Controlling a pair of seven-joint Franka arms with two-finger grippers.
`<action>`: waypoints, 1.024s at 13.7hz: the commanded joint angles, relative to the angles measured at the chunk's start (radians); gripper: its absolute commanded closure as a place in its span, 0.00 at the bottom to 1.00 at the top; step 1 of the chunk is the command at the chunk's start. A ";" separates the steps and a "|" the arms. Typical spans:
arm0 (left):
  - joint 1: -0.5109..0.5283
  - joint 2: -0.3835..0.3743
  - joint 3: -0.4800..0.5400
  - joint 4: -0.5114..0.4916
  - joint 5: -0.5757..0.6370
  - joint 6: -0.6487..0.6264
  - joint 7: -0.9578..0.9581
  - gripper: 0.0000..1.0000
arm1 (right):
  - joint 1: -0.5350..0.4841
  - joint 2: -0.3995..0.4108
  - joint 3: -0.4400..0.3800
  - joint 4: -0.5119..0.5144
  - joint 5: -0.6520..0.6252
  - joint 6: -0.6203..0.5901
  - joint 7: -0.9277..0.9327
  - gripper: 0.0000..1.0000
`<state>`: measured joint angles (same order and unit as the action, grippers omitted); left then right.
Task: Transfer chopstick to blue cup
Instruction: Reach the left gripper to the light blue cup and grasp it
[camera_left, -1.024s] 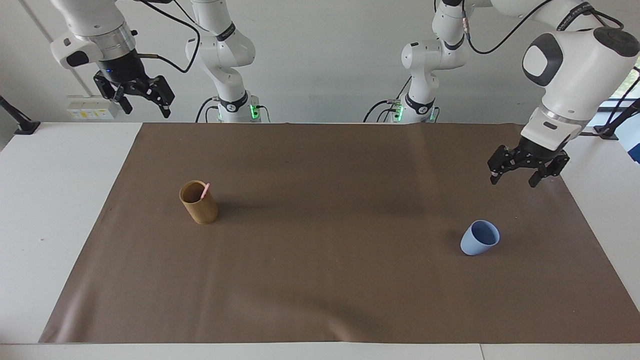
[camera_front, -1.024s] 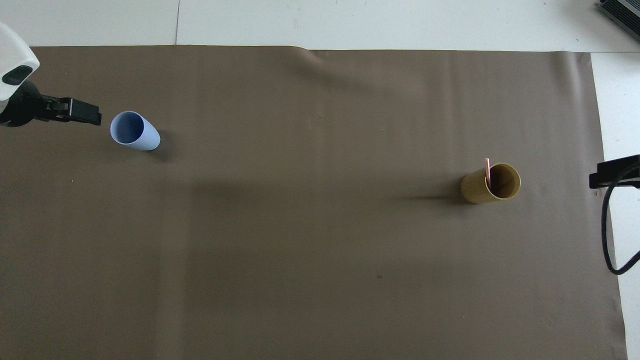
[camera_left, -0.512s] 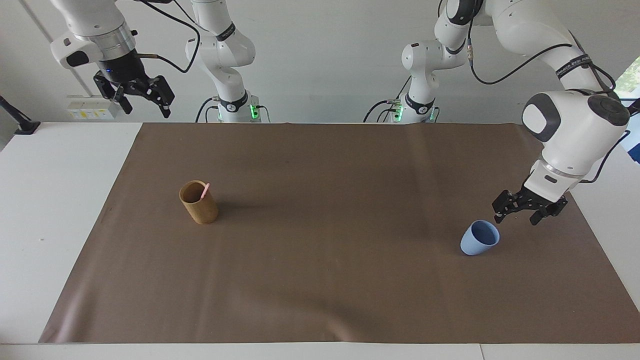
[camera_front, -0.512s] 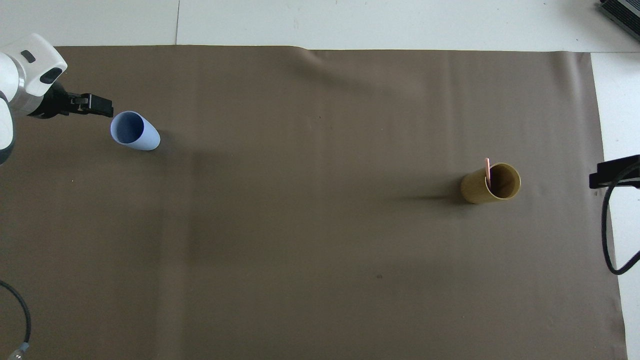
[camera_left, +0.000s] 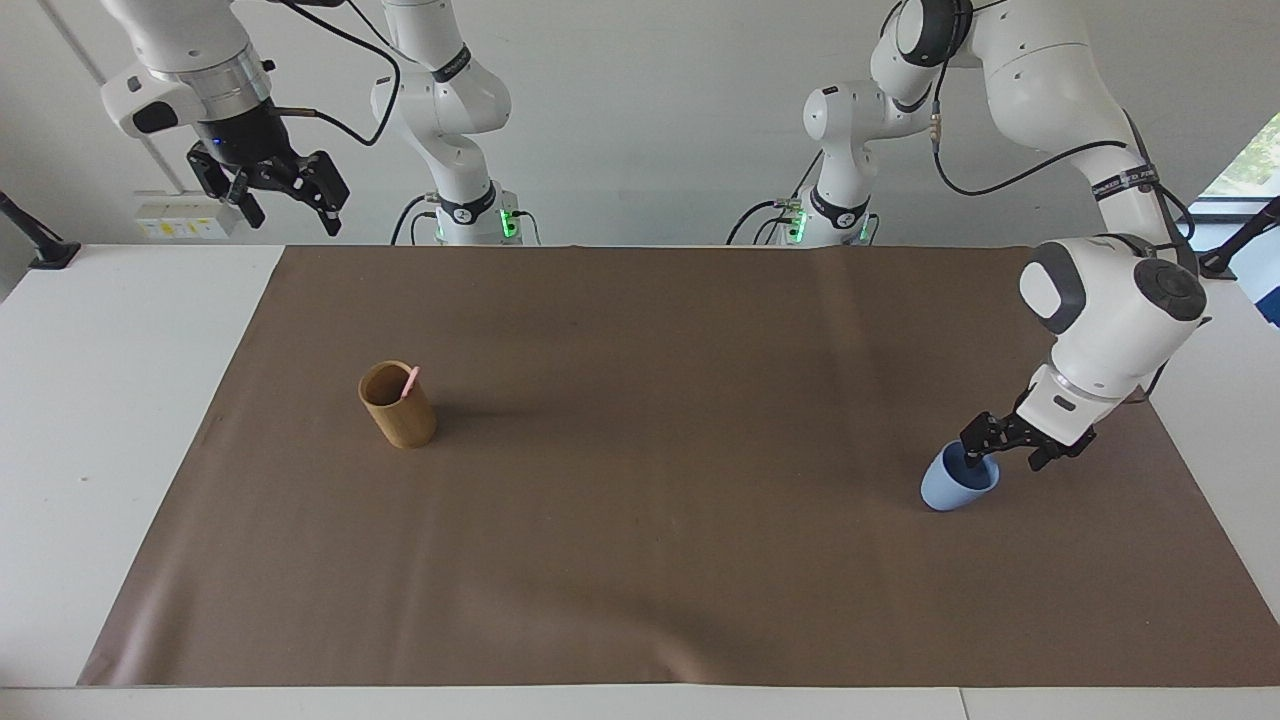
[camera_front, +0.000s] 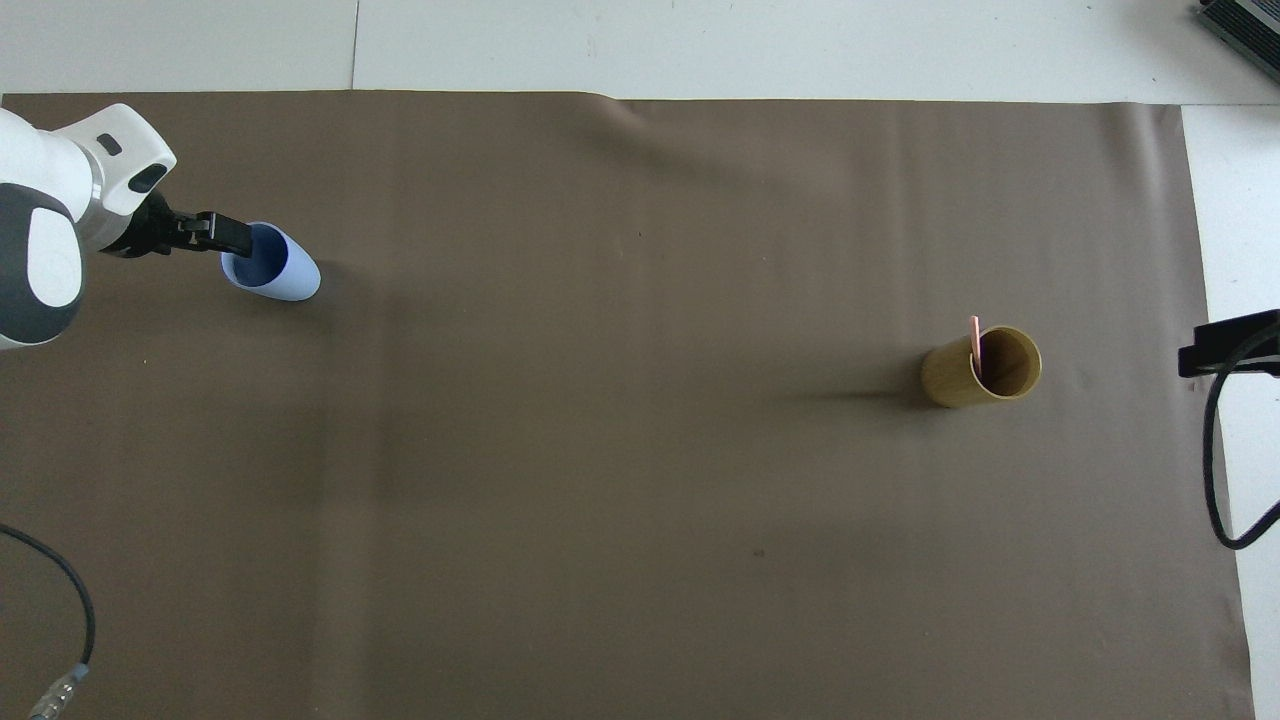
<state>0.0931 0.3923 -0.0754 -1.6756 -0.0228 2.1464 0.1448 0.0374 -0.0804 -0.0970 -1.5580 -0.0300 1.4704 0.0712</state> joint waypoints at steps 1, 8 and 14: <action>0.004 -0.021 -0.006 -0.085 0.001 0.082 0.015 0.00 | -0.011 -0.016 0.010 -0.014 0.015 -0.004 0.002 0.00; 0.005 -0.024 -0.007 -0.102 -0.014 0.115 -0.013 0.97 | -0.011 -0.016 0.010 -0.014 0.015 -0.004 0.002 0.00; -0.010 -0.052 -0.006 -0.084 -0.028 0.087 -0.019 1.00 | -0.011 -0.016 0.010 -0.014 0.015 -0.004 0.002 0.00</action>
<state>0.0926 0.3823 -0.0848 -1.7464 -0.0409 2.2418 0.1377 0.0374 -0.0804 -0.0970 -1.5580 -0.0300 1.4704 0.0712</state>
